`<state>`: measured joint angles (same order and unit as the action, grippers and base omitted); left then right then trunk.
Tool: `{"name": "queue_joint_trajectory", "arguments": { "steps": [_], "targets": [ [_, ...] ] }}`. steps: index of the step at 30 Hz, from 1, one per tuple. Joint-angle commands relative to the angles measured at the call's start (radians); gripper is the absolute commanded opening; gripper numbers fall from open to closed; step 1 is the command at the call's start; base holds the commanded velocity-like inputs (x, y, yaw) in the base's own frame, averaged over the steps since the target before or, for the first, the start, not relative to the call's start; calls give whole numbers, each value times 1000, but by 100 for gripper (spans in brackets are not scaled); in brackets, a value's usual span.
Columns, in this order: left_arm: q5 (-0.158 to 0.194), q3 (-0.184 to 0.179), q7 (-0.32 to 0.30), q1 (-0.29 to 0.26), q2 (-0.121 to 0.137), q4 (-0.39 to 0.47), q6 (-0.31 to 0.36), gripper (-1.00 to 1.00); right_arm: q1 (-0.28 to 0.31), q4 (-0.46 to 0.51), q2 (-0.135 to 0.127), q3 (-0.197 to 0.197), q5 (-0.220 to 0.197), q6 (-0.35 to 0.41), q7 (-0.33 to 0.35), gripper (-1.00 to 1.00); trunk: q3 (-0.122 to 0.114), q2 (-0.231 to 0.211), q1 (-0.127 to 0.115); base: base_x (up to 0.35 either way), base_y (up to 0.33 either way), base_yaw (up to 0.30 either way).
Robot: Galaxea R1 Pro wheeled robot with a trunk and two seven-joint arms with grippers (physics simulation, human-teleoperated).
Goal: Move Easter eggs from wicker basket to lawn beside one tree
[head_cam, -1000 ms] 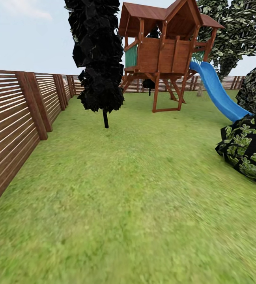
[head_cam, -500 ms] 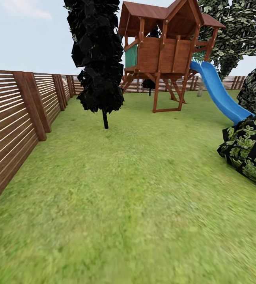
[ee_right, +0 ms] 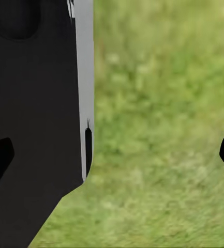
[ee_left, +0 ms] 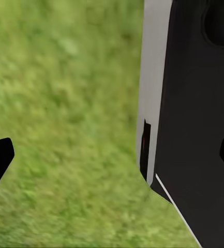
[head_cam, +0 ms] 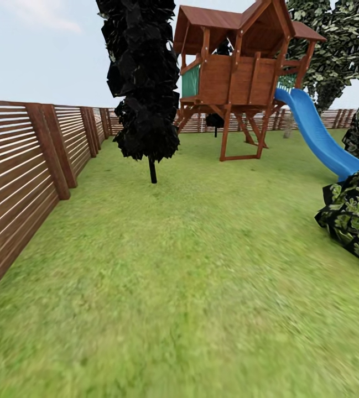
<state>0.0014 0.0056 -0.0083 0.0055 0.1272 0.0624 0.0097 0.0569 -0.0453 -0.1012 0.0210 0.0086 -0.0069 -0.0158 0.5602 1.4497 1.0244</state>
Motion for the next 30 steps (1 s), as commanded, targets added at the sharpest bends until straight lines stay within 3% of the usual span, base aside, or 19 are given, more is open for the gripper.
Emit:
{"name": "queue_joint_trajectory", "arguments": {
  "steps": [1,11,30],
  "targets": [
    [0,1,-1,1,0,2,1,100,1,-2,0,2,1,-1,-2,100,-1,0,1,329,0,93],
    [0,2,0,1,0,2,1,100,1,-2,0,3,1,-1,-1,100,-14,0,1,332,0,58],
    [0,2,1,1,0,2,1,100,1,-2,0,3,1,-1,-2,100,-25,0,1,333,0,-64]
  ]
}}
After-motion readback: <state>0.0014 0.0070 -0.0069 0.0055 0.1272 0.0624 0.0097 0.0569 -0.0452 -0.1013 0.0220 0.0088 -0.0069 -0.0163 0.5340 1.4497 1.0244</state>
